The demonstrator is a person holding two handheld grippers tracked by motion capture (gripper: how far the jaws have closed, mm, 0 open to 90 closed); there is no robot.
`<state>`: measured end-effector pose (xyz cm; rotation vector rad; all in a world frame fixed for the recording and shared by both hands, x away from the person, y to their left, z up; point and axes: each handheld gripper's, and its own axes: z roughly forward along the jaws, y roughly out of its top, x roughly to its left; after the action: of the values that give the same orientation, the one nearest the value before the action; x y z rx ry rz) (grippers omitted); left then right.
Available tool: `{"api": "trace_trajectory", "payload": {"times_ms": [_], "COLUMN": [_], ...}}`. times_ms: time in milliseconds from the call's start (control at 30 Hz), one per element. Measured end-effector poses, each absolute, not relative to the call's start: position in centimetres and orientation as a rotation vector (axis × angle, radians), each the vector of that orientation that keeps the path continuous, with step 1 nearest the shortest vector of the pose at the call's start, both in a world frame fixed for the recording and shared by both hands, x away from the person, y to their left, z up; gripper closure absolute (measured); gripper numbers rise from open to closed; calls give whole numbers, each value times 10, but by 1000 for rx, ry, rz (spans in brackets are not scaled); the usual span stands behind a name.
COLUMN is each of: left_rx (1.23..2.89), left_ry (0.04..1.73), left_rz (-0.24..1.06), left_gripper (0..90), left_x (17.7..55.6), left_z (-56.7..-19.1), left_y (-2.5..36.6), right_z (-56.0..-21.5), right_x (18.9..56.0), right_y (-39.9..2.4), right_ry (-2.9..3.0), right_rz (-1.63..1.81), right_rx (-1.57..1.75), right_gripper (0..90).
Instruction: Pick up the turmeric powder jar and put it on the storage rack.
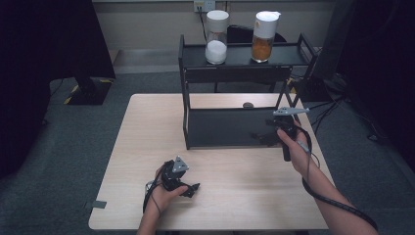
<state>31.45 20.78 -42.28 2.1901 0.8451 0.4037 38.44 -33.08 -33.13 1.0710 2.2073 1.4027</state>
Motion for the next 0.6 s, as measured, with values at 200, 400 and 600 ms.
{"api": "trace_trajectory", "payload": {"times_ms": [200, 400, 600], "left_rx": [2190, 2191, 2190], "left_ry": [845, 845, 845], "left_rz": [404, 404, 404], "left_gripper": [0, 0, 0], "left_x": [314, 315, 315], "left_z": [-423, -423, -423], "left_y": [208, 208, 208], "right_z": [-341, -348, -355], "right_x": [381, 378, 375], "right_y": [-332, -332, -331], "right_ry": [2216, 2221, 2233], "right_rz": [1396, 1387, 1381], "right_rx": [1084, 1081, 1074], "right_gripper": [13, 13, 13]}}
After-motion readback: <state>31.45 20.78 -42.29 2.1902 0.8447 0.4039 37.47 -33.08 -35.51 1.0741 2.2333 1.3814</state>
